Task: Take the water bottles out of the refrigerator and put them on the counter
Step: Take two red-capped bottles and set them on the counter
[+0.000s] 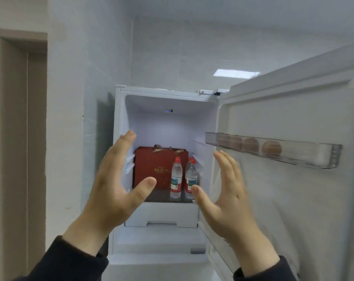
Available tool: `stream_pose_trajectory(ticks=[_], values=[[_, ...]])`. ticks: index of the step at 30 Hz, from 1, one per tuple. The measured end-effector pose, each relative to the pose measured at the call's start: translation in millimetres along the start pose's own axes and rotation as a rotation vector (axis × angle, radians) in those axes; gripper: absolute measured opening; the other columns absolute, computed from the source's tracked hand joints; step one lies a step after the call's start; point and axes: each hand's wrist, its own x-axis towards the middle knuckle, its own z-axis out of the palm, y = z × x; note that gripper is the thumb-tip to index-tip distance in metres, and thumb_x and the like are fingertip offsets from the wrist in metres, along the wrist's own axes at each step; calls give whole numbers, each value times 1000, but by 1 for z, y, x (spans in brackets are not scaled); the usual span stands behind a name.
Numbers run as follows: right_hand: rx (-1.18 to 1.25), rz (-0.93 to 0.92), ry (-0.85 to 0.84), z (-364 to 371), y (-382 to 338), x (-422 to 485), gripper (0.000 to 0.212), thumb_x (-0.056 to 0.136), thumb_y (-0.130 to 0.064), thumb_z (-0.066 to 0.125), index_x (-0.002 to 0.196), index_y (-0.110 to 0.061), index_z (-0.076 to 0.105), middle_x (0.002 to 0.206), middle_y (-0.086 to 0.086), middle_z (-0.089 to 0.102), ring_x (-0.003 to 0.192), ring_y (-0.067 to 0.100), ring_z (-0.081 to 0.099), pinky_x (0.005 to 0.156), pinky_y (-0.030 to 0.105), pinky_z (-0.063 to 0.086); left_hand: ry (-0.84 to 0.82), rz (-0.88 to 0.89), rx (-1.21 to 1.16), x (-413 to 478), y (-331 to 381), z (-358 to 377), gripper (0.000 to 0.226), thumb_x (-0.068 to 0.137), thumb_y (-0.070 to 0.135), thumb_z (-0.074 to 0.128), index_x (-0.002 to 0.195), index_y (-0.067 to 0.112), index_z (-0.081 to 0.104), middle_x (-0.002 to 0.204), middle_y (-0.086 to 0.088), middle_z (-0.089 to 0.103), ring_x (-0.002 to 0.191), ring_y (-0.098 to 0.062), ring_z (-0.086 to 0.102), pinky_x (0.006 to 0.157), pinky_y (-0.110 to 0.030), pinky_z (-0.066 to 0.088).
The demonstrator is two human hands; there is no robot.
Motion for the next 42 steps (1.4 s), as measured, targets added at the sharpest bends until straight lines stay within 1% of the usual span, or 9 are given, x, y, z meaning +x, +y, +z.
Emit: stream_pose_trajectory(ticks=[5,10,16,19,25,27,30,37,42], values=[[-9,42,43,63,47,38,77,84,-64,49,150,-36,21,144,-29,19,139,-12,11,103,1,7,-18,-26,-1,29,-76,44,78,78,57,57,147,41,24,157,18,28,146,-2,24,112,-24,24],[-6,99,50,117,91,74,79,82,-68,46,150,-39,18,142,-32,17,131,-25,4,98,2,8,-44,-80,-22,54,-153,83,70,80,59,53,143,54,22,151,36,23,145,6,20,107,-3,18],[31,170,83,169,139,103,64,86,-55,56,140,-42,27,128,-49,22,117,-38,10,80,-14,14,-89,-172,-85,84,-229,143,64,81,60,49,138,61,22,152,27,30,144,-4,28,112,-35,31],[32,224,68,197,162,112,63,86,-52,61,133,-50,19,120,-63,13,114,-37,16,76,-15,16,-93,-248,-106,97,-274,187,67,81,61,51,143,55,29,156,16,34,142,-2,29,112,-34,32],[-93,400,35,258,223,127,73,89,-47,66,147,-36,23,144,-20,29,131,-3,27,97,5,21,-239,-443,-114,99,-374,279,81,86,45,69,153,38,23,160,12,28,145,-9,25,114,-35,27],[-98,469,50,281,239,133,72,89,-50,63,146,-39,20,144,-27,28,132,-8,26,103,14,23,-284,-551,-146,97,-405,307,89,83,47,72,155,30,22,161,6,29,145,-13,28,112,-35,28],[-101,543,101,311,259,144,59,85,-54,51,136,-50,20,122,-54,20,117,-28,23,92,4,25,-344,-654,-108,95,-439,344,95,78,53,73,154,23,24,157,-2,35,141,-22,36,111,-39,35],[-152,773,130,354,312,143,52,96,-27,51,146,-23,39,143,-7,45,133,13,42,106,25,32,-377,-702,-54,81,-466,382,50,69,44,57,117,33,48,102,0,58,89,-27,62,73,-44,55],[-61,939,191,375,331,129,37,87,-28,62,123,-34,55,113,-11,64,102,11,63,84,29,52,-283,-705,-31,79,-486,366,43,63,50,62,102,41,48,92,6,56,79,-23,61,65,-42,55]])
